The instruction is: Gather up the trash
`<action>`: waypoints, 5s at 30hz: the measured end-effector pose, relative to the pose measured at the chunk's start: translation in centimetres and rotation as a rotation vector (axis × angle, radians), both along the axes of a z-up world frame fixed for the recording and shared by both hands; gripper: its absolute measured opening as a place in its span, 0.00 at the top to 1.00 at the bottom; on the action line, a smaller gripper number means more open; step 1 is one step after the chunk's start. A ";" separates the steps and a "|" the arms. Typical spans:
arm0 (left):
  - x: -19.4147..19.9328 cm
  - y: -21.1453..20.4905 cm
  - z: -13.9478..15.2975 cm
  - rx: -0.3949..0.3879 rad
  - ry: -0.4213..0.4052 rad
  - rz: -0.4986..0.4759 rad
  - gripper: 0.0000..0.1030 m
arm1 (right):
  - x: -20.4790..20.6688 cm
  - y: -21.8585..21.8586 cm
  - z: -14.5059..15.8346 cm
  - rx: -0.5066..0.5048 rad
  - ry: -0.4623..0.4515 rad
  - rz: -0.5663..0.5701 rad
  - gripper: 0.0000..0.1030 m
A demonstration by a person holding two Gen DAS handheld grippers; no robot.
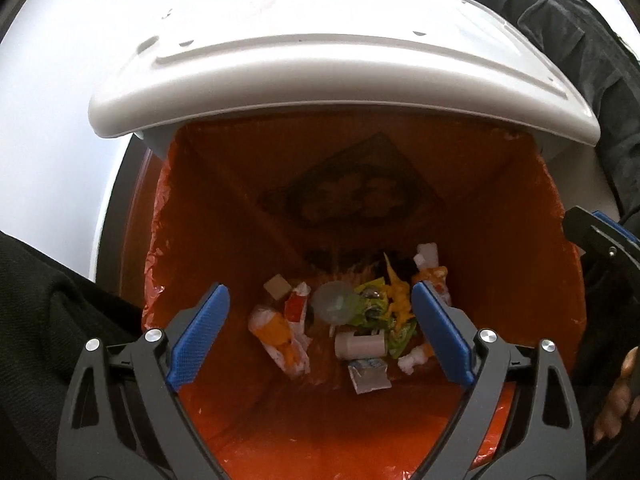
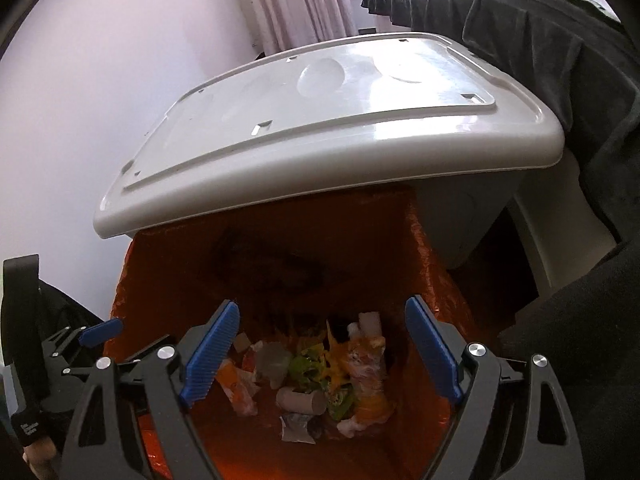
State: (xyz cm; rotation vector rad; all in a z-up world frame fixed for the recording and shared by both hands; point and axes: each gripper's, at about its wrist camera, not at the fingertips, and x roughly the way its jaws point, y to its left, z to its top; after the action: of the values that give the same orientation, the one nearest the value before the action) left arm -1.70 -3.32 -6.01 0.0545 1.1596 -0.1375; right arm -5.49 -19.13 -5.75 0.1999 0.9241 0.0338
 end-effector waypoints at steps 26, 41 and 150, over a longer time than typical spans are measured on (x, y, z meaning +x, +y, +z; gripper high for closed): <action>2.4 2.9 3.2 -0.059 -0.132 0.147 0.12 | 1.0 1.6 1.0 -0.328 -0.152 -0.138 0.05; 2.2 2.2 3.3 -0.043 -0.144 0.109 0.12 | 1.1 1.7 1.0 -0.326 -0.143 -0.136 0.05; 1.2 1.9 3.4 -0.010 -0.181 0.113 0.07 | 1.1 1.1 0.8 -0.302 -0.132 -0.135 0.05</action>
State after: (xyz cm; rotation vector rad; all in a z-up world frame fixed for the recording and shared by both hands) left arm -0.47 -1.39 -2.60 -0.0074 0.9791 -0.0369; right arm -4.42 -18.02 -4.98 -0.0207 0.7719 -0.2141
